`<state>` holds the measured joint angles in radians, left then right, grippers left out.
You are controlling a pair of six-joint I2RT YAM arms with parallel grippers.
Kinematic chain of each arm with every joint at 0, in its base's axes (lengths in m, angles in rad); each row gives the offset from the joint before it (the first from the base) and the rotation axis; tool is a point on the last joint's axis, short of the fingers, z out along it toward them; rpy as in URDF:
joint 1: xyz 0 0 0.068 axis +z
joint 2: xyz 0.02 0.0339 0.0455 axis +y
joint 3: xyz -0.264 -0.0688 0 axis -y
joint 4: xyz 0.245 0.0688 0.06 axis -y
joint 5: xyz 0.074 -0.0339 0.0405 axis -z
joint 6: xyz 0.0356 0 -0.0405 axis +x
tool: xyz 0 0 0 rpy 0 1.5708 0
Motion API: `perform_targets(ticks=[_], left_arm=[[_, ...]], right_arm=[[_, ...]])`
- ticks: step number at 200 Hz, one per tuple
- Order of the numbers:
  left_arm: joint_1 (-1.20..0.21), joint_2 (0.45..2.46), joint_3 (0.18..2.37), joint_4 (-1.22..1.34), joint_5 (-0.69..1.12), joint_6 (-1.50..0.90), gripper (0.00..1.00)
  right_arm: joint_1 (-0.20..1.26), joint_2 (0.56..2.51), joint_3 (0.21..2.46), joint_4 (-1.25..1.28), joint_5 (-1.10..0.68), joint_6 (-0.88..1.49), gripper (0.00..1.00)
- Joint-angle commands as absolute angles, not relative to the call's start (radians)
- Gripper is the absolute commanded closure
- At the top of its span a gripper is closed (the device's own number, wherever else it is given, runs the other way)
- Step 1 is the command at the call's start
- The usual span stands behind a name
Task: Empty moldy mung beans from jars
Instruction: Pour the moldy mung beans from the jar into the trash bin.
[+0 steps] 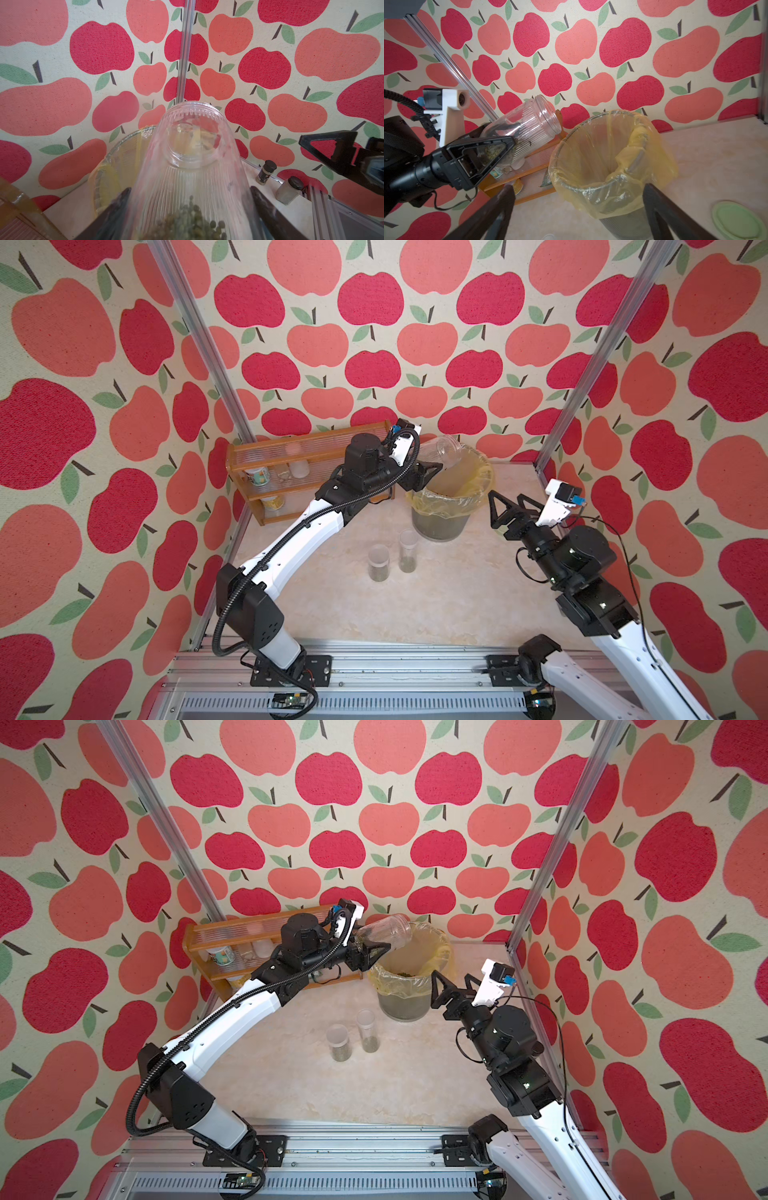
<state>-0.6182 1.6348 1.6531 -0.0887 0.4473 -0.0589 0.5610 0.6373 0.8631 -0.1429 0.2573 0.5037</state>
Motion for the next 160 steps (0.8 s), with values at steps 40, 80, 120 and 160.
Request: perform_targets(ticks=[40, 80, 120, 160], left_arm=[[-0.634, 1.952, 2.143, -0.542, 0.388, -0.047, 0.56], [-0.657, 2.134, 2.439, -0.697, 0.334, -0.025, 0.58], [-0.665, 2.14, 2.516, -0.796, 0.3, 0.004, 0.58], [-0.738, 2.042, 2.423, -0.758, 0.204, 0.069, 0.58]], right_arm=[[0.549, 0.548, 0.78, -0.271, 0.381, 0.438, 0.01], [0.535, 0.511, 0.787, -0.306, 0.389, 0.424, 0.01], [0.527, 0.438, 0.773, -0.346, 0.421, 0.427, 0.01], [0.525, 0.41, 0.762, -0.347, 0.412, 0.446, 0.01]])
